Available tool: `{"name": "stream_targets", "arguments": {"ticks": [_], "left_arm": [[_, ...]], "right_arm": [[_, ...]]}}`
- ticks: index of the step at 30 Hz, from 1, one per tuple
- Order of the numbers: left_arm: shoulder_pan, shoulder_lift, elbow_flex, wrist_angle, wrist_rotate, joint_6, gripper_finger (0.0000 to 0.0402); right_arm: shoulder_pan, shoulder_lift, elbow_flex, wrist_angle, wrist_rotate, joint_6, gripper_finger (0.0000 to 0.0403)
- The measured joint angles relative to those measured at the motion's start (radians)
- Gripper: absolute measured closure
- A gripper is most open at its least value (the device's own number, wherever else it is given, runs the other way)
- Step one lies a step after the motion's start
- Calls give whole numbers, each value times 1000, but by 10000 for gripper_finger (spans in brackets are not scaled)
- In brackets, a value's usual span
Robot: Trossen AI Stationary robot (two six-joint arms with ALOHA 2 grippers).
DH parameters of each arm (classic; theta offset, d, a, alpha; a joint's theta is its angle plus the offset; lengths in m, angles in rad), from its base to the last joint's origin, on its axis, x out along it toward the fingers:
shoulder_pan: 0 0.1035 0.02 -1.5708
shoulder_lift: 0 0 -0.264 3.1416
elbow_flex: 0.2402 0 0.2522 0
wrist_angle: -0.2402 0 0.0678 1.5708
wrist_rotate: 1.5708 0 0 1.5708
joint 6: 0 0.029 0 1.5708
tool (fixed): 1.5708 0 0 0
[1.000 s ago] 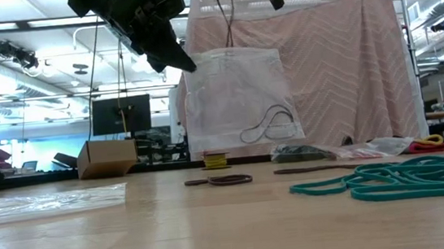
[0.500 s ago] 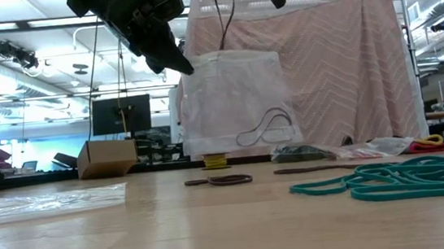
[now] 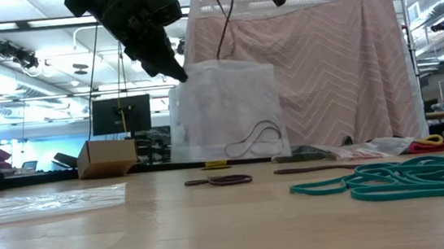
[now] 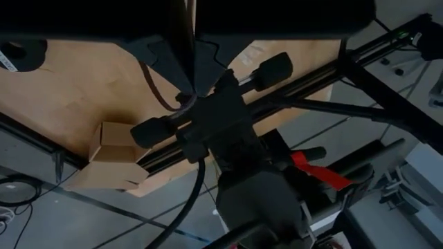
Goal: Sort rubber bands
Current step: Put the violet rubber band into the transparent bag
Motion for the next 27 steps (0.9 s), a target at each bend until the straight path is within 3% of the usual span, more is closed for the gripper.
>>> {"name": "stream_targets", "arguments": {"ticks": [27], "left_arm": [[0, 0, 0, 45, -14, -8, 401]], "right_arm": [[-52, 0, 0, 57, 43, -7, 403]]}}
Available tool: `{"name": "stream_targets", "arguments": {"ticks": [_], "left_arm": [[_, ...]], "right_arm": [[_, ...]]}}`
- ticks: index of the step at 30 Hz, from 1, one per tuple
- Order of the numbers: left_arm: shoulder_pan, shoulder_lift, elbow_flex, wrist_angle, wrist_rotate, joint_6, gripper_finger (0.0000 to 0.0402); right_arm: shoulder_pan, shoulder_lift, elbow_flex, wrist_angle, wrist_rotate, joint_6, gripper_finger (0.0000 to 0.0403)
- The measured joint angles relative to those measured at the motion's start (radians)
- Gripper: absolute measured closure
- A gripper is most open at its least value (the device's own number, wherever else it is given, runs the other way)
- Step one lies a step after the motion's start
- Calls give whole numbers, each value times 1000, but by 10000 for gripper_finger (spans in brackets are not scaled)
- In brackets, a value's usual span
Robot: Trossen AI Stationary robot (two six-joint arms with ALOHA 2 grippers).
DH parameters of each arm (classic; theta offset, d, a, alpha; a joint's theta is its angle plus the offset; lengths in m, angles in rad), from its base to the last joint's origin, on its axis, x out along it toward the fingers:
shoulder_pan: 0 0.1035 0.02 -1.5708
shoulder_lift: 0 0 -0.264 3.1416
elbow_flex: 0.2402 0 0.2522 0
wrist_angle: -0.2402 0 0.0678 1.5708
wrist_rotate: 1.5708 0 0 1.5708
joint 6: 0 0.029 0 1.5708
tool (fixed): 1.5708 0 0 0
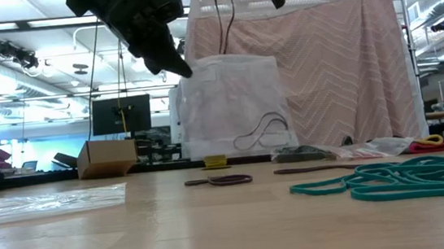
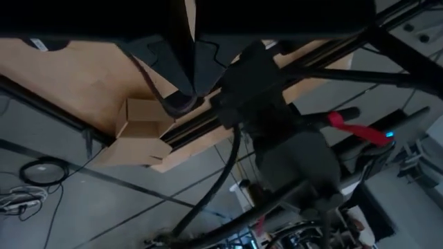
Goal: Sort rubber bands
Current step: Put the violet rubber band into the transparent bag
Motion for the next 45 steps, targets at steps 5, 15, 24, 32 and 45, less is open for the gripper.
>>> {"name": "stream_targets", "arguments": {"ticks": [5, 15, 24, 32, 45], "left_arm": [[0, 0, 0, 27, -19, 0, 401], [20, 0, 0, 21, -60, -21, 401], [21, 0, 0, 16, -67, -21, 401], [21, 0, 0, 15, -75, -21, 401], [28, 0, 7, 14, -77, -16, 401]], "right_arm": [[1, 0, 0, -4, 0, -2, 403], [3, 0, 0, -11, 0, 0, 403], [3, 0, 0, -78, 1, 9, 403], [3, 0, 0, -140, 17, 26, 403], [-12, 0, 0, -179, 16, 34, 403]]}}
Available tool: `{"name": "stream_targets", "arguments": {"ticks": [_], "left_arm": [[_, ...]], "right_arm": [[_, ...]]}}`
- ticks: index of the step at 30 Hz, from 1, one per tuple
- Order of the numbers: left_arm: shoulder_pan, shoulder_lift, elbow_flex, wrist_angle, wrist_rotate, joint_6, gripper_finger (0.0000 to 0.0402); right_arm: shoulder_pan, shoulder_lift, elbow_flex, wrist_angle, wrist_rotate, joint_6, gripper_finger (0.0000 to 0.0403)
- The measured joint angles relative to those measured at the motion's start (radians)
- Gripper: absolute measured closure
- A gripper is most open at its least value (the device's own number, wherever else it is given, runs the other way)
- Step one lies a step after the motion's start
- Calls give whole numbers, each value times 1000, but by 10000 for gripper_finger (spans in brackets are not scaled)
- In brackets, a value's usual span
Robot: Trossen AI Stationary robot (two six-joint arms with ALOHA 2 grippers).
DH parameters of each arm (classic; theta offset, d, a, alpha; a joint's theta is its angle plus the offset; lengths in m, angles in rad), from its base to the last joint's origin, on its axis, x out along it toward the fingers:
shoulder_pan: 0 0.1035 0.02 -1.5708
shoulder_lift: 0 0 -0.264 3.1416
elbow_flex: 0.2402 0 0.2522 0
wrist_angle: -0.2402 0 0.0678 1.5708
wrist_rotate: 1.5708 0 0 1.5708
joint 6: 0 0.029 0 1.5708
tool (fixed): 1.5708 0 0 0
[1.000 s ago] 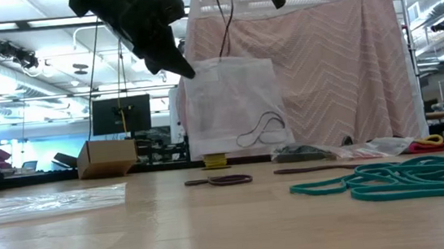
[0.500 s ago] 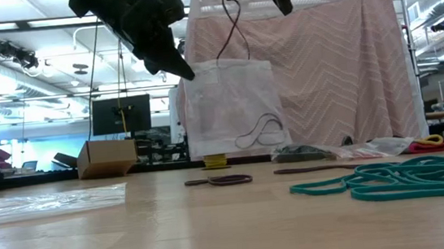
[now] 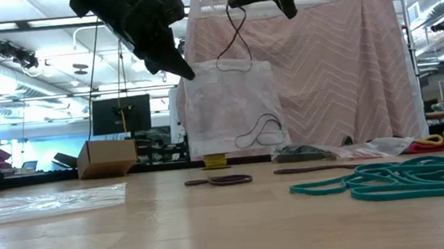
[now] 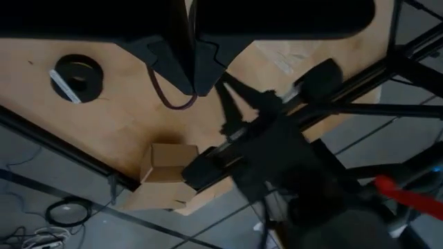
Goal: Sort rubber bands
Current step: Put the violet rubber band into the transparent bag
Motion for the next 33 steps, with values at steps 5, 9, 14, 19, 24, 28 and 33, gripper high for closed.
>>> {"name": "stream_targets", "arguments": {"ticks": [5, 9, 14, 19, 24, 28, 33], "left_arm": [[0, 0, 35, 8, 10, 28, 401], [0, 0, 51, 10, 11, 30, 401], [-1, 0, 51, 0, 17, 30, 401], [0, 0, 51, 14, 17, 30, 401], [1, 0, 51, 19, 17, 30, 401], [19, 0, 51, 24, 16, 31, 401], [35, 1, 66, 14, 29, 32, 401]], "right_arm": [[-40, 0, 0, 0, -8, -7, 403], [-65, 0, 0, 6, -10, -19, 403], [-109, 0, 0, 72, -23, -34, 403], [-123, 6, 0, 89, -48, -26, 403], [-79, 7, 0, 87, -54, -8, 403], [-73, 7, 0, 69, -41, -21, 403], [-88, 7, 0, 22, -37, -23, 403]]}}
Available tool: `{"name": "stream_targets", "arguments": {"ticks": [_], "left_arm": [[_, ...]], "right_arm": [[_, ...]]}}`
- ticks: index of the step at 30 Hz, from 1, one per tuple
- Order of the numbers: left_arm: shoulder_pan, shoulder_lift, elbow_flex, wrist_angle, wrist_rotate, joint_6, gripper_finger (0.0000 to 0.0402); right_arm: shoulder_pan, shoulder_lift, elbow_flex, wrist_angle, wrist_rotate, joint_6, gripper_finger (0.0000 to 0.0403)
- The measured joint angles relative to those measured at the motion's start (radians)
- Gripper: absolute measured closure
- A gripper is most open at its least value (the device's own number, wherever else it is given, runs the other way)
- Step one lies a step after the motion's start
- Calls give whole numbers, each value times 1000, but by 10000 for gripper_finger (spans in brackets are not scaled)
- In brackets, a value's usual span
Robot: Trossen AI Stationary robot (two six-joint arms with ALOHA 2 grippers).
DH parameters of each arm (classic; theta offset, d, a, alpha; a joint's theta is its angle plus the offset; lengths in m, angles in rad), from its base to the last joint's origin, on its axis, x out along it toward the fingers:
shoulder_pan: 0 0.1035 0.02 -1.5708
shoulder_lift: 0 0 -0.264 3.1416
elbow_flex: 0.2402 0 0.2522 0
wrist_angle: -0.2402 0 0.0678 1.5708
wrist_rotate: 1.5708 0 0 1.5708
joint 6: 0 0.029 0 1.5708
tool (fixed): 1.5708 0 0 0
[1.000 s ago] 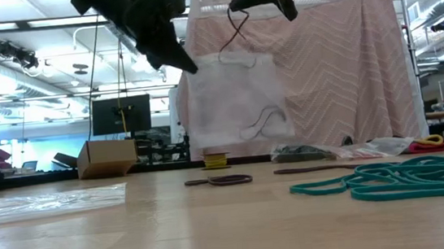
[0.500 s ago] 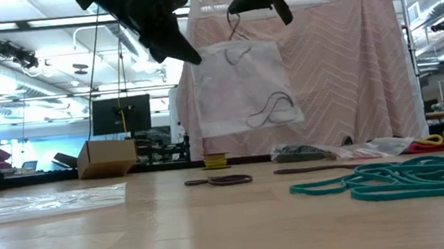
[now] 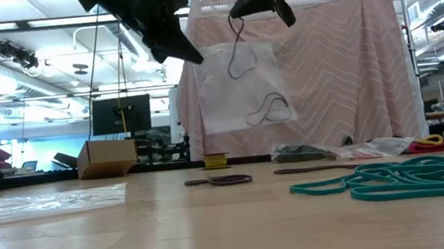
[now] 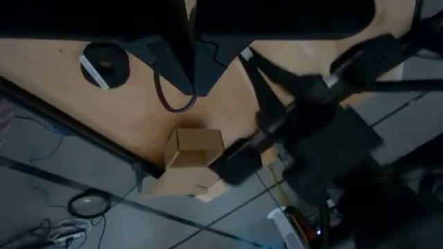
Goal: Sort rubber bands
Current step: Put the violet rubber band into the transparent bag
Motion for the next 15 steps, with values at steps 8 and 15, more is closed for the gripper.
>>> {"name": "stream_targets", "arguments": {"ticks": [8, 15], "left_arm": [[1, 0, 39, 4, 7, 1, 401], [1, 0, 40, -18, 14, 1, 401]], "right_arm": [[28, 0, 0, -119, 4, -21, 403], [39, 0, 0, -116, -2, -30, 403]]}}
